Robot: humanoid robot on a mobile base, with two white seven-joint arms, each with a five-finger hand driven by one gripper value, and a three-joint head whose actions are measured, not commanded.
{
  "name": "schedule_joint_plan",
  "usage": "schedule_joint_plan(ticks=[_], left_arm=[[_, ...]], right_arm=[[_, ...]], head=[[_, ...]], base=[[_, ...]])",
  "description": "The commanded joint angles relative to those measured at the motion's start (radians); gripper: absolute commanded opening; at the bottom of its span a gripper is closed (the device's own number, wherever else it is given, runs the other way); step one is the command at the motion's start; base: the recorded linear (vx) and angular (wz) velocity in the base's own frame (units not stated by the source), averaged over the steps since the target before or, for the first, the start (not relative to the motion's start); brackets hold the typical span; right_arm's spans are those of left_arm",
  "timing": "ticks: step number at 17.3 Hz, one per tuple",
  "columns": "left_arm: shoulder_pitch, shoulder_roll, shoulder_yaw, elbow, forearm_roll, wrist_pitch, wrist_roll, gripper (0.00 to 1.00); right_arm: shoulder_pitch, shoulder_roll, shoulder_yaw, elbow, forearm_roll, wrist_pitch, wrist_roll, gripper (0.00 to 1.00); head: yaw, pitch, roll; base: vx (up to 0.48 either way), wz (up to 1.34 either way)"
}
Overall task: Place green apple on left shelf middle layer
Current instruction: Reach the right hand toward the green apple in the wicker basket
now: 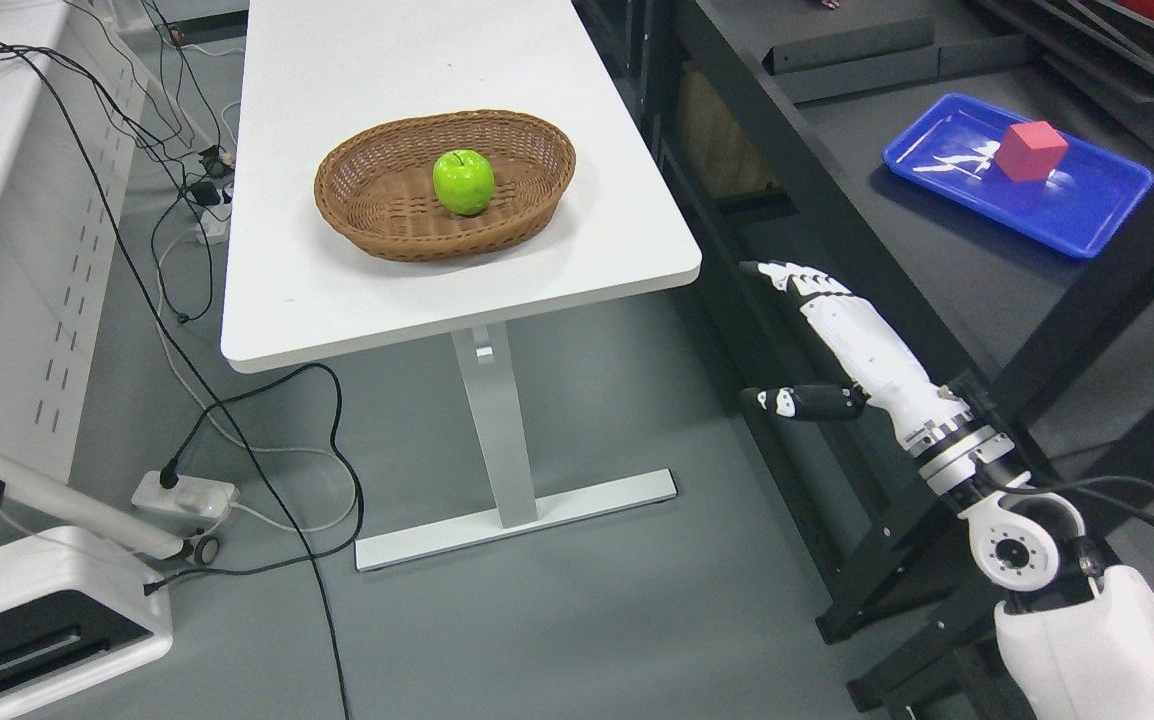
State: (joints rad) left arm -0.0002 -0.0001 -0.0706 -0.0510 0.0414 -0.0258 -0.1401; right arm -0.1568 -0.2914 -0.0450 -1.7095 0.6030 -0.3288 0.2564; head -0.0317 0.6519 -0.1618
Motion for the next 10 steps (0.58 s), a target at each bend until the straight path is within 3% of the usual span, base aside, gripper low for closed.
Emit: schedule_joint_plan(ticks=[1, 10], left_arm=[[-0.012, 0.018, 0.000, -0.001, 0.000, 0.000, 0.000, 1.00], [-0.012, 0.018, 0.000, 0.000, 0.000, 0.000, 0.000, 1.00]], right_arm=[[-0.056, -0.026, 0.129, -0.001, 0.043, -0.035, -0.003, 0.99], [-0.070, 0.006, 0.260, 0.001, -0.006, -0.067, 0.014, 0.99]], head=[[0.0000, 0.000, 0.000], [0.0000, 0.000, 0.000]], base=[[0.341, 0.01], [0.379, 0.21]])
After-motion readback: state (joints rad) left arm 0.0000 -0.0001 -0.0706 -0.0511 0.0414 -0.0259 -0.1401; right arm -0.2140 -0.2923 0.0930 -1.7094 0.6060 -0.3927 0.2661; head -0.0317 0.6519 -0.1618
